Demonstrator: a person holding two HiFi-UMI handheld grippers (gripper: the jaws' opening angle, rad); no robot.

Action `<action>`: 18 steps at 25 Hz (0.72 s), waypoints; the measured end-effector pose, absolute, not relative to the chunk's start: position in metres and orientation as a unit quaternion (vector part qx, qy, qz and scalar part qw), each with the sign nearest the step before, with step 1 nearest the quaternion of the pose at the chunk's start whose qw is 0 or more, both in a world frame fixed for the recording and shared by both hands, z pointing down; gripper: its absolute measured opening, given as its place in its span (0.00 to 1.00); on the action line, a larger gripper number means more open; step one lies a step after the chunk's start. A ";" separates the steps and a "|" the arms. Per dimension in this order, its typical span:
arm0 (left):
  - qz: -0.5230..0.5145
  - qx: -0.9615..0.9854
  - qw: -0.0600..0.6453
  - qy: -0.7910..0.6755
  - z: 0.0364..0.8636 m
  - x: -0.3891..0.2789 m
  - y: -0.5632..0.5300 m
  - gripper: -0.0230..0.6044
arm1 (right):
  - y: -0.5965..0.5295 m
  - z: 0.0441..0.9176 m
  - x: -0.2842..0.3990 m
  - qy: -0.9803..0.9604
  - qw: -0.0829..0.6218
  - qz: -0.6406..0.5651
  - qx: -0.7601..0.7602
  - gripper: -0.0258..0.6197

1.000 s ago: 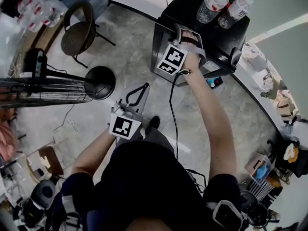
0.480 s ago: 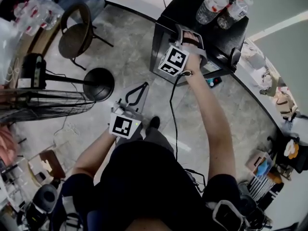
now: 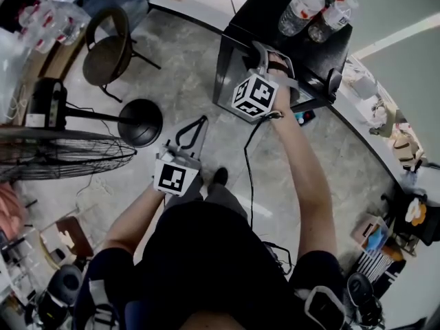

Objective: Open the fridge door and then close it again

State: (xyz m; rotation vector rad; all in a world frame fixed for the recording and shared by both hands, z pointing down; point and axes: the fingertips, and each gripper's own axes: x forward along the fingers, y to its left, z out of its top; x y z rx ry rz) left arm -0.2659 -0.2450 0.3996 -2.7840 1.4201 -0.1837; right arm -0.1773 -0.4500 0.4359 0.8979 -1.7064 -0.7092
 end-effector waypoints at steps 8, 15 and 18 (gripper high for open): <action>-0.059 -0.885 0.005 0.461 0.399 -0.271 -0.245 0.07 | -0.417 0.412 -0.168 -0.751 0.447 -0.250 0.416 0.24; -0.051 -0.882 0.014 0.469 0.390 -0.274 -0.243 0.07 | -0.385 0.387 -0.155 -0.781 0.365 -0.204 0.464 0.10; -0.048 -0.880 0.019 0.471 0.386 -0.273 -0.242 0.07 | -0.370 0.378 -0.148 -0.792 0.329 -0.177 0.483 0.07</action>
